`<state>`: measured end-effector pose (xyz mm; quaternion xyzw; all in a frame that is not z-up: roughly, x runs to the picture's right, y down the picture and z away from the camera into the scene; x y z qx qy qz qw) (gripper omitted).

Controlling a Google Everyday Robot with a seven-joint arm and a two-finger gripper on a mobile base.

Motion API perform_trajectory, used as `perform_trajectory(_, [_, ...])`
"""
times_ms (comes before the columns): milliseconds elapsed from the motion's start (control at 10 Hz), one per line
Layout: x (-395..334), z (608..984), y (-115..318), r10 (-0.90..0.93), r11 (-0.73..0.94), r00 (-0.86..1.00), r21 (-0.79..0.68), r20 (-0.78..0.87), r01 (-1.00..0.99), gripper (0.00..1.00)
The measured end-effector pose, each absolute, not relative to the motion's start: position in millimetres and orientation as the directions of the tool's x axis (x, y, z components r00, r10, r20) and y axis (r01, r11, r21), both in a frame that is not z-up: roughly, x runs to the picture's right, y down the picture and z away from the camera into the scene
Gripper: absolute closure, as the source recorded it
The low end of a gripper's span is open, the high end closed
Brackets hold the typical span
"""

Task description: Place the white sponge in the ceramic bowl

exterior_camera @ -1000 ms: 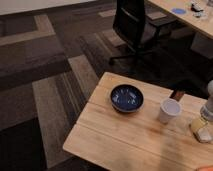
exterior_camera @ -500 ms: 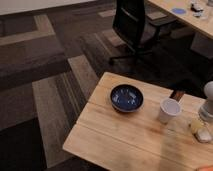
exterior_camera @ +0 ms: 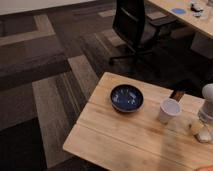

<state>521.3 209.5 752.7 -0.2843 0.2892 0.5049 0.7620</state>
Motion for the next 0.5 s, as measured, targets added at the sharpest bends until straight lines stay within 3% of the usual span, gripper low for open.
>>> perform_trajectory(100, [522, 753, 211, 0.603, 0.329, 0.321, -0.139, -0.730, -0.934, 0.36])
perform_trajectory(500, [515, 743, 202, 0.607, 0.340, 0.307, -0.109, -0.733, -0.934, 1.00])
